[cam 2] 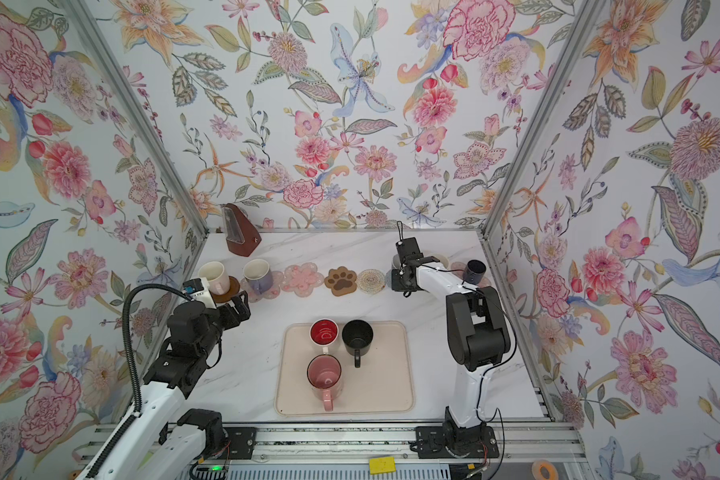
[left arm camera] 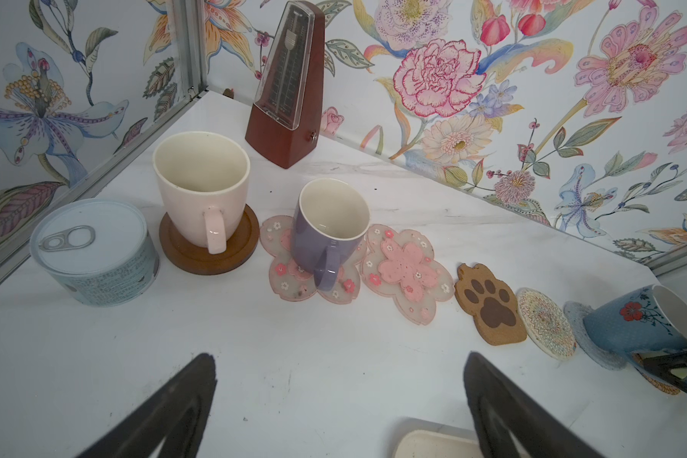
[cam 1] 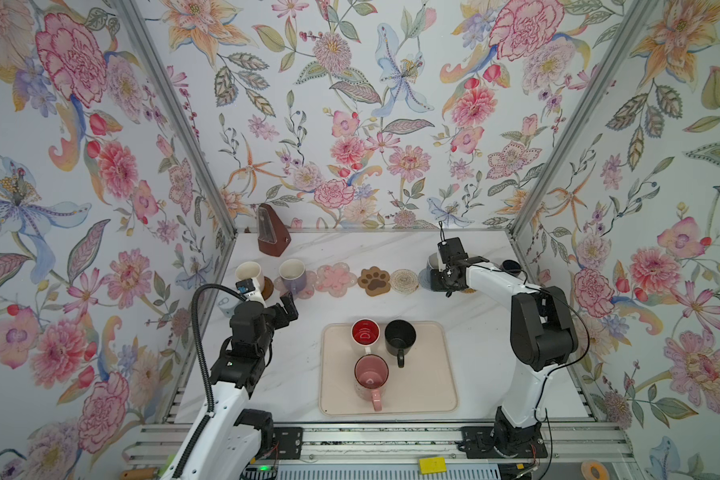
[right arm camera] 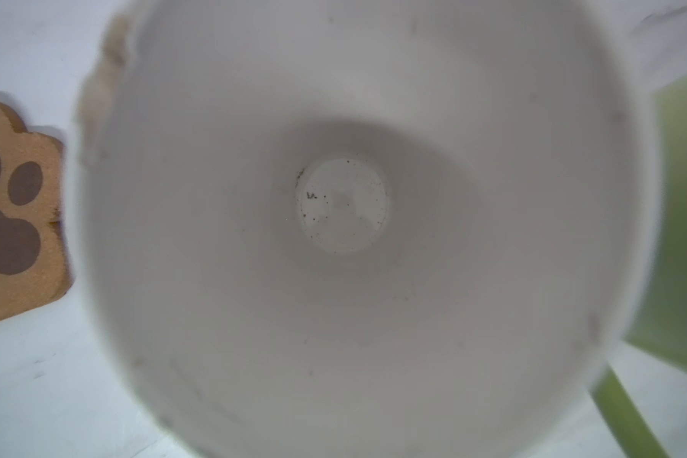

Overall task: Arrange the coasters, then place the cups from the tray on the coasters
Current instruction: 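Lower the light blue mug onto the grey woven coaster and open the right gripper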

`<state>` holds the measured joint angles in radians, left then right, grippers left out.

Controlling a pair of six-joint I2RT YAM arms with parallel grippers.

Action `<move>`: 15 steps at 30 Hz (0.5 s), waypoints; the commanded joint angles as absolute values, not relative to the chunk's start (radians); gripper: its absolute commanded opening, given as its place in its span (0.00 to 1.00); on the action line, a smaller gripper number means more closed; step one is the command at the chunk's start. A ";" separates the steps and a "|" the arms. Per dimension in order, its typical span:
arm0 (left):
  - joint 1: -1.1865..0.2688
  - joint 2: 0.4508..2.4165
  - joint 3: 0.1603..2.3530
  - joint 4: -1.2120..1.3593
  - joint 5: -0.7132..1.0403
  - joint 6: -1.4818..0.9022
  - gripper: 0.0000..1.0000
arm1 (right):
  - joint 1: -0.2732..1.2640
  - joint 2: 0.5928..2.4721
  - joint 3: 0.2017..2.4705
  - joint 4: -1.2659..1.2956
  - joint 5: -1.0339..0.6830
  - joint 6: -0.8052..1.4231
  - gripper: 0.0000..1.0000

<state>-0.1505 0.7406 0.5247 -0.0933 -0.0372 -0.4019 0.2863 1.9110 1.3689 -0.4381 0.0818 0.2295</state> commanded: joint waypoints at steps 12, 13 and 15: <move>-0.142 0.758 0.529 -0.098 -0.041 -0.434 0.99 | 0.283 1.585 1.229 -0.338 0.081 0.268 0.86; -0.143 0.762 0.530 -0.099 -0.040 -0.434 0.99 | 0.282 1.547 1.195 -0.314 0.093 0.265 0.89; -0.142 0.768 0.531 -0.108 -0.040 -0.442 0.99 | 0.282 1.461 1.091 -0.253 0.108 0.258 0.95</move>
